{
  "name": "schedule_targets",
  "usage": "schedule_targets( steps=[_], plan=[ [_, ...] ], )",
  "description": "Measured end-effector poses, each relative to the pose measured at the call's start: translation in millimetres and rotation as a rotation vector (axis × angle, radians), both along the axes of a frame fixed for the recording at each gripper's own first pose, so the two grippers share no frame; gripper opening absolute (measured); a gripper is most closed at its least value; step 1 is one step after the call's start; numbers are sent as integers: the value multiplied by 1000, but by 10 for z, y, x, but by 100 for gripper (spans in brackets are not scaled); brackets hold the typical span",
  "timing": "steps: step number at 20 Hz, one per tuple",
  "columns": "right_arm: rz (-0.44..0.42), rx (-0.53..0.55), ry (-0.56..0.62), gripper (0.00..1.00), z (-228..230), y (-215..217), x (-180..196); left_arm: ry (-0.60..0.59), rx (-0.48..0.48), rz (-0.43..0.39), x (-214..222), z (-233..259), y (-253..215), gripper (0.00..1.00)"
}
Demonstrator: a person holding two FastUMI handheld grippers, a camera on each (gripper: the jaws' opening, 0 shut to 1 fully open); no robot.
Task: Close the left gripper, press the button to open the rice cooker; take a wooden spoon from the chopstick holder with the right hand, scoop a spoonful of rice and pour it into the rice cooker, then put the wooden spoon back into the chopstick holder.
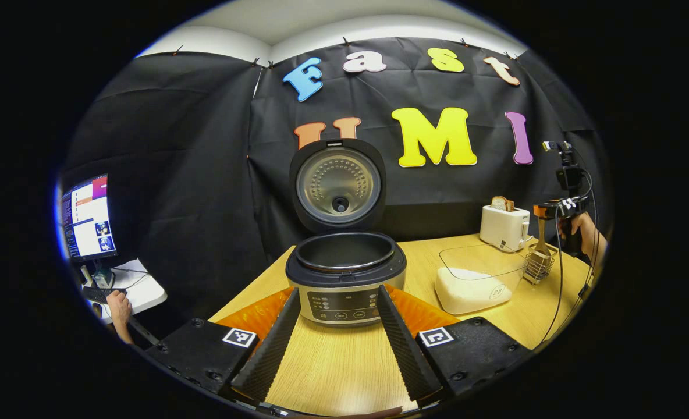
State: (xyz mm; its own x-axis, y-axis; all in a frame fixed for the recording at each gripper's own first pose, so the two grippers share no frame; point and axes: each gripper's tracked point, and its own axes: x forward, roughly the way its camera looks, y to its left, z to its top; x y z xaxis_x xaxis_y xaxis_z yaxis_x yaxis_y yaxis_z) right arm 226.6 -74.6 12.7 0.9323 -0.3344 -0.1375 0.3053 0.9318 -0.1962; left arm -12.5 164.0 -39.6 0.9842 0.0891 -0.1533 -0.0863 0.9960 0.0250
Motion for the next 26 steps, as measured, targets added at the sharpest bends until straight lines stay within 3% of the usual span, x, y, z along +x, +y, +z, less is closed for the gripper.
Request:
schedule_targets(
  steps=[2,4,5,8,10,14,15,16,18,19,22,23,24,26],
  plan=[
    [31,-2,-11,93,85,88,-64,-4,10,-2,-8,13,-20,86],
    [36,19,-25,93,149,96,-117,-8,21,-1,-23,25,-14,86],
    [37,32,-30,97,182,110,-170,-11,22,-3,-27,31,-14,86],
    [53,40,-37,97,371,236,-423,-24,24,10,-69,83,25,88],
    [139,74,-57,98,540,515,-665,-33,20,14,-85,120,33,89],
    [134,56,-124,93,891,635,-1206,-47,-5,16,-140,171,48,88],
    [144,41,-155,98,1001,703,-1383,-56,-15,9,-153,221,20,88],
    [152,27,-176,93,1067,753,-1497,-63,-21,9,-164,235,32,88],
    [158,14,-211,97,1152,820,-1702,-71,-39,20,-187,270,64,88],
    [167,15,-218,93,1162,871,-1783,-71,-54,23,-190,282,70,88],
    [176,28,-200,97,1097,959,-2002,-84,-74,72,-224,376,195,89],
    [180,30,-196,93,1071,967,-2065,-103,-79,82,-210,432,226,89],
    [185,31,-197,97,1050,975,-2123,-112,-75,82,-169,479,227,89],
    [196,32,-200,93,962,952,-2224,-103,-64,78,-37,557,259,88]
  ],
)
